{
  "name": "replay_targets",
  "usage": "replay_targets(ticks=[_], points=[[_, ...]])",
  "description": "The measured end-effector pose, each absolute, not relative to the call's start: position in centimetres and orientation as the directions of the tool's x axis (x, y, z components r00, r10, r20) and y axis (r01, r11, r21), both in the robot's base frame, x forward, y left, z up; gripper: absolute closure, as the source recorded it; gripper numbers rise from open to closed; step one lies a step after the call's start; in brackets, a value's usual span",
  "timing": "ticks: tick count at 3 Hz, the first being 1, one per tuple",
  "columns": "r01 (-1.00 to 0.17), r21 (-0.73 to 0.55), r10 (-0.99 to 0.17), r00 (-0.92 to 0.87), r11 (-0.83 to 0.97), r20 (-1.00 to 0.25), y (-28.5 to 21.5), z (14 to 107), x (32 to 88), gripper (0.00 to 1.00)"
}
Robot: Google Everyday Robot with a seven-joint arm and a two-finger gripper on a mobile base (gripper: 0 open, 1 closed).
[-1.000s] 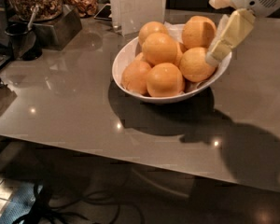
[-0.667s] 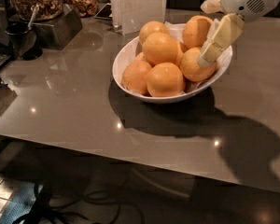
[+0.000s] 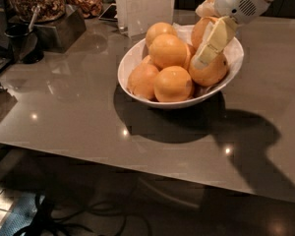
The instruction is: Pick orange from white bowl
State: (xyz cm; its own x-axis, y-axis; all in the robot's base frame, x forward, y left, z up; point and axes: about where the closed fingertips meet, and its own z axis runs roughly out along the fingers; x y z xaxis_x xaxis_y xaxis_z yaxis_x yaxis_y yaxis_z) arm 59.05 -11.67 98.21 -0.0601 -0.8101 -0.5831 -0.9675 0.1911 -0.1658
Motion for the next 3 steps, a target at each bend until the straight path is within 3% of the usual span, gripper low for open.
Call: replay_targets(ticks=[2,3], points=[[-0.967,-0.165,-0.803,-0.061,0.196,-0.593,-11.4,98.1,59.2,0.41],[-0.972,-0.155,-0.793,-0.048,0.177,-0.607,-10.5,97.8,59.9,0.34]])
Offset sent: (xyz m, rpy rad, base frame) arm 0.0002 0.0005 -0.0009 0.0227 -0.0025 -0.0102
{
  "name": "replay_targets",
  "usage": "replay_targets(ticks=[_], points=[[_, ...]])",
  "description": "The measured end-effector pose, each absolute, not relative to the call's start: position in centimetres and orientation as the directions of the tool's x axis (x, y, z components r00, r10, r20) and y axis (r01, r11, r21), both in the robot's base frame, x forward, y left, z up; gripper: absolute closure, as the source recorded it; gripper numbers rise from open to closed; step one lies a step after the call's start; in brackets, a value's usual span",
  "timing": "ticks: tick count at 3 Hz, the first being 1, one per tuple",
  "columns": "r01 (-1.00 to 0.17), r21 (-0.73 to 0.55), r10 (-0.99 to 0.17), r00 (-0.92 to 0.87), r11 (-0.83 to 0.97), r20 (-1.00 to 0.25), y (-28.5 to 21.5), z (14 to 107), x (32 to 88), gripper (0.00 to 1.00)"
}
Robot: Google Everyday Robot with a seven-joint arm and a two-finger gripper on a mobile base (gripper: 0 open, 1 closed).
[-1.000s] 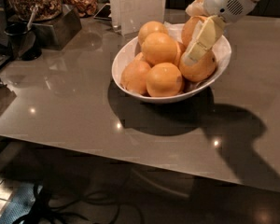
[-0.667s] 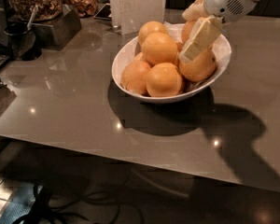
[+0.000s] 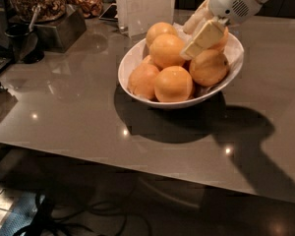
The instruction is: Pick orange from white bowl
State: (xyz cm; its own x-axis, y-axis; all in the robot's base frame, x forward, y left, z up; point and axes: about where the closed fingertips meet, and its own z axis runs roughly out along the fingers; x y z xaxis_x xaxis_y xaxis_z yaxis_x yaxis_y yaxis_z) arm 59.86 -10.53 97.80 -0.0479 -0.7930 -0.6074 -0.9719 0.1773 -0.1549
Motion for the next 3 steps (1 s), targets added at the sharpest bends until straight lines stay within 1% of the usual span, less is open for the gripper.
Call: replay_targets(ticks=[3], points=[[-0.989,-0.115,-0.775,0.003,0.09,-0.632,-5.9,97.1,62.3,0.35]])
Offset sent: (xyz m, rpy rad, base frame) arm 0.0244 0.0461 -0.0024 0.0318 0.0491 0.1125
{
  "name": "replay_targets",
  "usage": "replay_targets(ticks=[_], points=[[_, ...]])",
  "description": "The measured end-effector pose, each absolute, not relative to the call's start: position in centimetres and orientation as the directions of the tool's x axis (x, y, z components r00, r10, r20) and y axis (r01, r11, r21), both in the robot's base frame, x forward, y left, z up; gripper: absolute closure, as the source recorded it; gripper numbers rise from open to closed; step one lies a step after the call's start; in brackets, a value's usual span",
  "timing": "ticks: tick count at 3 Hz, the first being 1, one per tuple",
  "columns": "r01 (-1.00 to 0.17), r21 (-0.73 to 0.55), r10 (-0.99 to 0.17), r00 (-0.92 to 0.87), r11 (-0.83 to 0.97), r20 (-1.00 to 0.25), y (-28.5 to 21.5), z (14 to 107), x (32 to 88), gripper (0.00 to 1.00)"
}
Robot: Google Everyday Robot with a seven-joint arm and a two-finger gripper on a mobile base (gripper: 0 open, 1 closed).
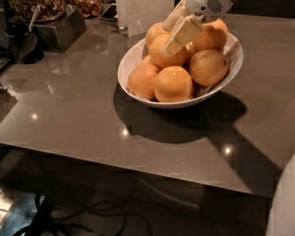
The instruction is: Pick orange from white bowl
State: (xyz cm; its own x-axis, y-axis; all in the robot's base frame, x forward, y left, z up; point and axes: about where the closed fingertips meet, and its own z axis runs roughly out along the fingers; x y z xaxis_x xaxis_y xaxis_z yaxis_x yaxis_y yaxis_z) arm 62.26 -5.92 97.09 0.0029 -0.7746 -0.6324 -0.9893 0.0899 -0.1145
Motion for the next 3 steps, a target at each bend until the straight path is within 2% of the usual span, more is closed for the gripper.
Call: replay_targets(ticks=[3], points=[[-0.99,0.029,-0.75,-0.124,0.139,-0.649,-7.0,93.1,61.3,0.36]])
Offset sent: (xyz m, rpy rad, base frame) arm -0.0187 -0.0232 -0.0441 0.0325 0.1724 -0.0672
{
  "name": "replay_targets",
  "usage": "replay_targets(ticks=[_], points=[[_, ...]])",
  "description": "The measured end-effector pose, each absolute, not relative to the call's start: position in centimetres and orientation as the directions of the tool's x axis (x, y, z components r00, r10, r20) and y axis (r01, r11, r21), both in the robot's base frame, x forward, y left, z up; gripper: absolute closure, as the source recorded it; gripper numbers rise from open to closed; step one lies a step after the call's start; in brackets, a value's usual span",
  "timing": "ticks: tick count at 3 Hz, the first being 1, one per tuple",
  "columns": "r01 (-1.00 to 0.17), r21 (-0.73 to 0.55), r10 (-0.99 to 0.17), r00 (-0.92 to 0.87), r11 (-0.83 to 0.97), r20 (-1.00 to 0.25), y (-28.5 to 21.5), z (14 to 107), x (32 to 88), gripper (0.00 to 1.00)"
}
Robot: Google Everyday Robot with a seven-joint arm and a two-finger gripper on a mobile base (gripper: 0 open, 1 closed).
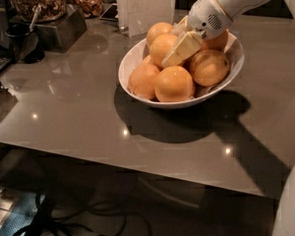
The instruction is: Pick orange from white bowl
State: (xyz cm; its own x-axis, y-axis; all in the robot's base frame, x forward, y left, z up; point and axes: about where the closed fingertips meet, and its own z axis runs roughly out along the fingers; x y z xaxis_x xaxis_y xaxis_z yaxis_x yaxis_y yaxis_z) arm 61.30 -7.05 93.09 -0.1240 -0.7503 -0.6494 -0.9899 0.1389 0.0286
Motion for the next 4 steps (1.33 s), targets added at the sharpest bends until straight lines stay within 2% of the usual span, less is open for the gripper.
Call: replay_targets(ticks=[1,2,3,4], points=[[-0.99,0.029,-0.75,-0.124,0.138,-0.649,-6.92,93.41,61.33,0.4],[-0.991,0.035,-0.75,-0.124,0.133,-0.65,-6.74,93.38,61.38,0.59],[-0.99,0.037,-0.75,-0.128,0.136,-0.648,-6.78,93.4,61.42,0.82],[-0.989,0.037,-0.751,-0.131,0.141,-0.647,-6.84,93.49,61.51,1.0]])
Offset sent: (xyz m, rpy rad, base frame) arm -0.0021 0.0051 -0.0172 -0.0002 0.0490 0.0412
